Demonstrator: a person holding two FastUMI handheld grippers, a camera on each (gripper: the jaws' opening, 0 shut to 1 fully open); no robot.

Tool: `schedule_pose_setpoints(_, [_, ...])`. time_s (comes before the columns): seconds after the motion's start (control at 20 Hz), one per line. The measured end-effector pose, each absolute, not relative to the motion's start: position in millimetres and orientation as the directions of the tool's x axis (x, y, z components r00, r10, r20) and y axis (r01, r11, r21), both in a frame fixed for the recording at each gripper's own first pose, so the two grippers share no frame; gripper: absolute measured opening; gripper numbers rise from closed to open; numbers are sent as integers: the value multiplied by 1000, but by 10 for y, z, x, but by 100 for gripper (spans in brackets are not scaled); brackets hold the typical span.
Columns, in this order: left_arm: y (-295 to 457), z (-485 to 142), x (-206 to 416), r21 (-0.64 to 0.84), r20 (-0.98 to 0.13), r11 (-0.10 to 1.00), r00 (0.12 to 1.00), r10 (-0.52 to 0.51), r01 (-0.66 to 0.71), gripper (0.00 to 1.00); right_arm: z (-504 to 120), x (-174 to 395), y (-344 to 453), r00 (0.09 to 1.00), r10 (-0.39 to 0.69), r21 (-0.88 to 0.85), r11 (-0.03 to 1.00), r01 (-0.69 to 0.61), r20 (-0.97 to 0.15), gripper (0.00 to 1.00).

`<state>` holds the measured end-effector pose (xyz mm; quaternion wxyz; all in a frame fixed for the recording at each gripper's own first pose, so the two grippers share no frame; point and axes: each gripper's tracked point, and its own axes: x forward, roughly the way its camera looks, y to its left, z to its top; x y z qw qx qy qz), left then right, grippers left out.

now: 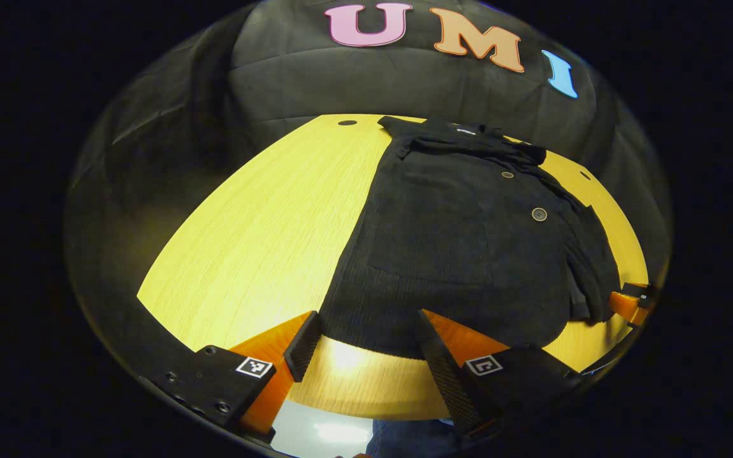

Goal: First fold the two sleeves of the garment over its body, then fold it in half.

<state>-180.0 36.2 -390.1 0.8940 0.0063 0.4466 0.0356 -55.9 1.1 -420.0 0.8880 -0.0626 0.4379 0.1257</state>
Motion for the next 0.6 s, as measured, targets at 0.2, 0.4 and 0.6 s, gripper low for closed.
schedule_pose_setpoints(0.2, [299,-3910,-1814,38,-793,999,607,50,-32,93,-4209,-565,39,587,178,13,961,-275,-789,97])
schedule_pose_setpoints(0.4, [123,-3919,-1781,15,-791,1000,611,2,16,63,-4219,-601,162,582,212,62,962,-266,-785,63])
schedule_pose_setpoints(0.6, [-5,-3906,-1769,-46,-791,999,610,-47,18,25,-4209,-655,297,556,268,155,958,-242,-787,27])
